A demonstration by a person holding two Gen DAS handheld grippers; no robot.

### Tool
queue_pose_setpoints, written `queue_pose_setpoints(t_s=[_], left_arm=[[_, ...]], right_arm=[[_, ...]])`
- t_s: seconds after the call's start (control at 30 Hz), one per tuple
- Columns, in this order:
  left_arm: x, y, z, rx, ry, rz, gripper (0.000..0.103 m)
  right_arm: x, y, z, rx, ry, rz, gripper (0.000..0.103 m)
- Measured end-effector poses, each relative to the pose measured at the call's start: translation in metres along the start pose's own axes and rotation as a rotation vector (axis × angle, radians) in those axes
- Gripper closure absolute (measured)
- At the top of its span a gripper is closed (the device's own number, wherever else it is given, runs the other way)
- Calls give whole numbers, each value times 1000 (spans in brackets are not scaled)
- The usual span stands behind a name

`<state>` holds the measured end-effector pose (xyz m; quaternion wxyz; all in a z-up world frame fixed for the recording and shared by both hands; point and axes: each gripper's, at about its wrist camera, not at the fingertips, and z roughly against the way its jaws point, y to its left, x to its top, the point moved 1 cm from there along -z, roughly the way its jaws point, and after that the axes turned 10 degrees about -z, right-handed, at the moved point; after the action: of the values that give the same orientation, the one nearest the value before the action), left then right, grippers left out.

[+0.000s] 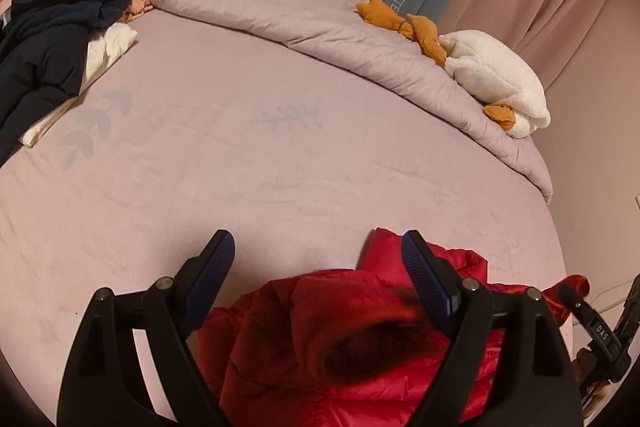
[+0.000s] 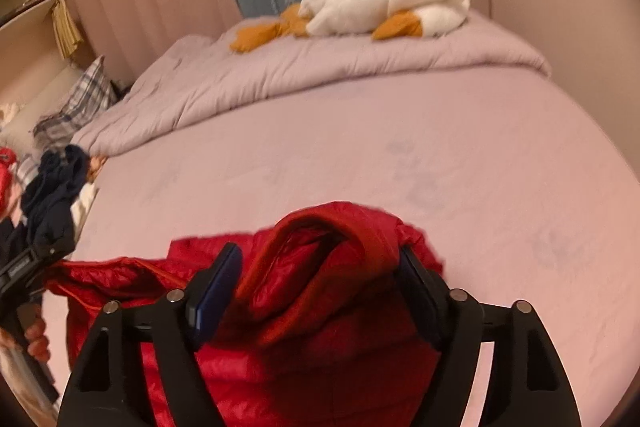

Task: Fold large clothes
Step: 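Lift the hem with both tools and fold the jacket over toward the collar, then lower the folded jacket onto the bed and open both tools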

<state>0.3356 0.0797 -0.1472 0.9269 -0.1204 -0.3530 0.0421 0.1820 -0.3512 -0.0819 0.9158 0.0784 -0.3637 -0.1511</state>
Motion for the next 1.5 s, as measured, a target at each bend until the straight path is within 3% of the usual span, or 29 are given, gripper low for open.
queue_pose_setpoints(t_s=[0.2, 0.43, 0.73, 0.97, 1.13, 1.2, 1.33, 1.43, 1.5], left_arm=[[3, 3, 17, 16, -37, 2, 12], [-8, 8, 32, 27, -32, -13, 12], [-74, 22, 38, -18, 84, 16, 12], [-113, 29, 27, -18, 136, 12, 7], [-129, 31, 15, -121, 167, 64, 6], [-134, 26, 7, -194, 189, 58, 6], [-140, 19, -3, -220, 204, 50, 5], [-142, 16, -4, -248, 199, 57, 13], [-143, 14, -1, -277, 187, 57, 34]], right_arm=[[6, -4, 11, -11, -49, 7, 24], [-1, -18, 18, -33, -37, -14, 24], [-42, -50, 25, -78, 54, -24, 24], [-70, -78, 21, -59, 126, -100, 24], [-84, -92, 9, 28, 193, -180, 24], [-88, -94, 3, 62, 213, -206, 24], [-94, -93, -8, 118, 242, -226, 24], [-100, -92, -18, 189, 283, -247, 24], [-103, -89, -17, 190, 270, -236, 25]])
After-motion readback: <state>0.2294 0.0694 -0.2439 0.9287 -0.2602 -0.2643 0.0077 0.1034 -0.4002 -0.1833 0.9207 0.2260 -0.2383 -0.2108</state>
